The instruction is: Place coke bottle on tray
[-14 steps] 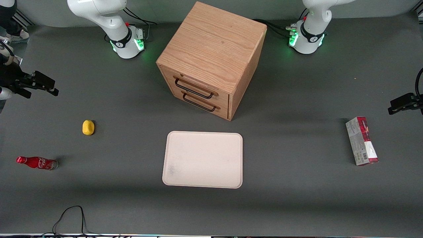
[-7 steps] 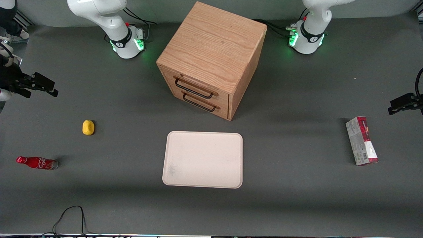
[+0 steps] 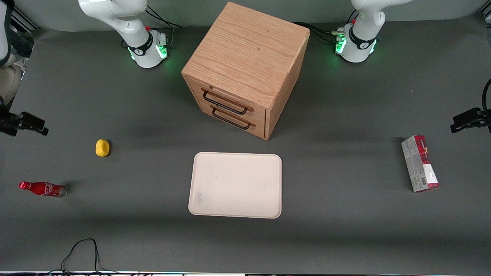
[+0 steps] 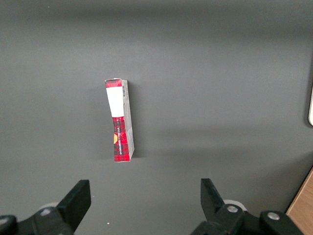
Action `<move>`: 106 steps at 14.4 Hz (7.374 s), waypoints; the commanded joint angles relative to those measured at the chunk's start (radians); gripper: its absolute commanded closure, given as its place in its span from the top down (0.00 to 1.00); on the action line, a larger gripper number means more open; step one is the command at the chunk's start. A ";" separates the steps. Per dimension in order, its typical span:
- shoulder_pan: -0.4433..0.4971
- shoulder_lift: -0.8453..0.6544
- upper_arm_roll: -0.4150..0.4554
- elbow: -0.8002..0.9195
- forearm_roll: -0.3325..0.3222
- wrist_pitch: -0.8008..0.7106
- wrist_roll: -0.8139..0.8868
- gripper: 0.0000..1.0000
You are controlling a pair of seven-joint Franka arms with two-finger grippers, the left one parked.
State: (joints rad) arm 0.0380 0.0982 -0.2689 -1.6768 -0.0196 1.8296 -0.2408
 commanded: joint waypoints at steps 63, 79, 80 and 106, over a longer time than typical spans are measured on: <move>0.183 0.670 0.557 0.546 -0.228 0.233 0.825 0.00; 0.200 0.620 0.541 0.409 -0.356 0.281 0.828 1.00; 0.198 0.580 0.530 0.376 -0.349 0.258 0.781 1.00; 0.141 -0.255 0.074 -0.155 0.049 -0.130 0.210 1.00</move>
